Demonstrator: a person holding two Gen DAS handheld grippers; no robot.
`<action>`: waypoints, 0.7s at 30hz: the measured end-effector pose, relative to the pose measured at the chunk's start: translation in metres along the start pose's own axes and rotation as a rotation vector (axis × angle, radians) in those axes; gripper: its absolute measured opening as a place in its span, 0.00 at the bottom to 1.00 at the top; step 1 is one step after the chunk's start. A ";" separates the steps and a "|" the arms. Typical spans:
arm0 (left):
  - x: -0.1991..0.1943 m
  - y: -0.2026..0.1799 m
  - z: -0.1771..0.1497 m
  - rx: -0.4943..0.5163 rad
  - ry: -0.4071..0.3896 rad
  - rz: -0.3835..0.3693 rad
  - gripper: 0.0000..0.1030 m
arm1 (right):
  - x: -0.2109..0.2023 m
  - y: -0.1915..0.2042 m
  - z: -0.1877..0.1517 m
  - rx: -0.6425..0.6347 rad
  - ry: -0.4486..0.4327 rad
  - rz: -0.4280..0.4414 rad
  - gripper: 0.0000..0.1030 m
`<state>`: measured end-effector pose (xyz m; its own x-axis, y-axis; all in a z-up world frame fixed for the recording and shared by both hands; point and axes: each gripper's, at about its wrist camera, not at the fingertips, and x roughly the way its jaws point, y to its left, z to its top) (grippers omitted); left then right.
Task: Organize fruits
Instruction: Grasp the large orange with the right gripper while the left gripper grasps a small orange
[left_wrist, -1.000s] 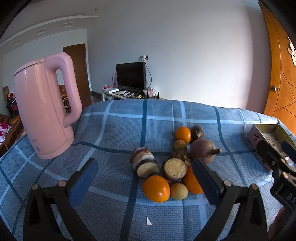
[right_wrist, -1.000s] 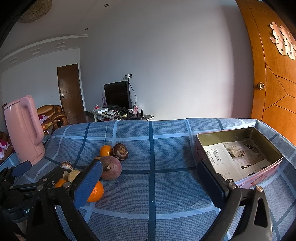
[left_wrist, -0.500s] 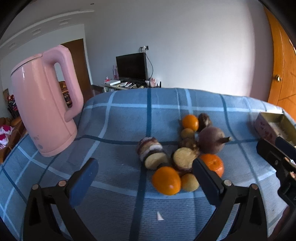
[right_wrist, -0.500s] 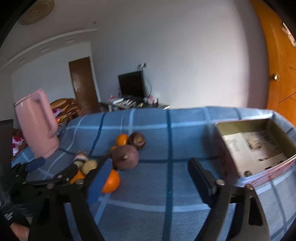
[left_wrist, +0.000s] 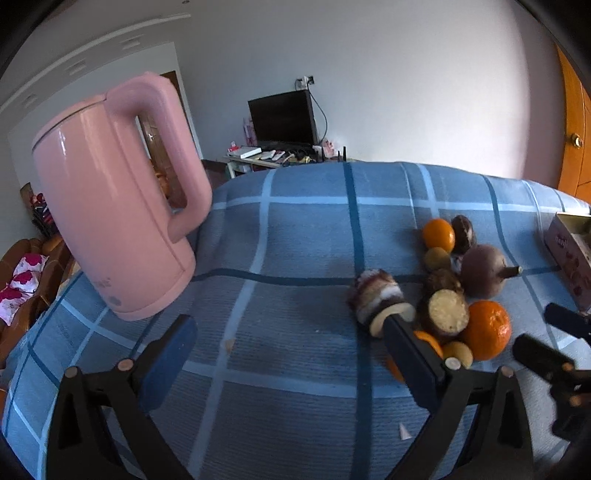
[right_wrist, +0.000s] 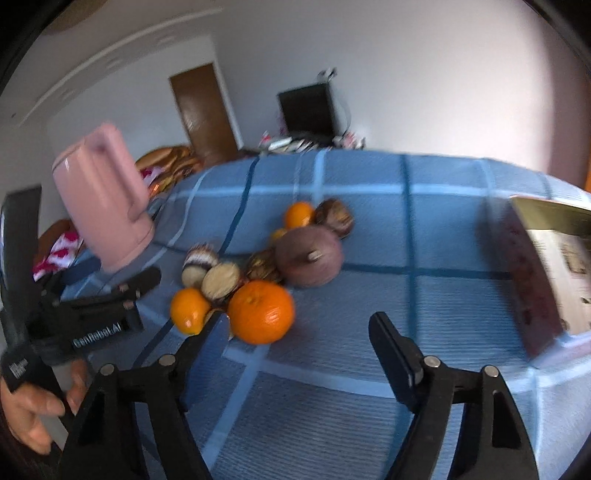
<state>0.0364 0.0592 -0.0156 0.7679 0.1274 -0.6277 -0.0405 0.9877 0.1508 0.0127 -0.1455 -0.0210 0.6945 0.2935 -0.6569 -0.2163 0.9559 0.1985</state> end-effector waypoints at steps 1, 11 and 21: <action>0.001 0.002 0.001 0.006 0.001 0.003 0.97 | 0.005 0.003 0.001 -0.013 0.018 -0.004 0.71; 0.009 0.018 0.003 -0.044 0.070 -0.154 0.86 | 0.042 0.014 0.016 0.007 0.095 0.002 0.62; 0.002 -0.022 -0.004 0.076 0.070 -0.335 0.86 | 0.033 0.005 0.006 -0.024 0.124 -0.049 0.48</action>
<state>0.0365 0.0385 -0.0235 0.6844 -0.1944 -0.7027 0.2560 0.9665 -0.0181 0.0387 -0.1311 -0.0376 0.6144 0.2426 -0.7507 -0.2018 0.9682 0.1477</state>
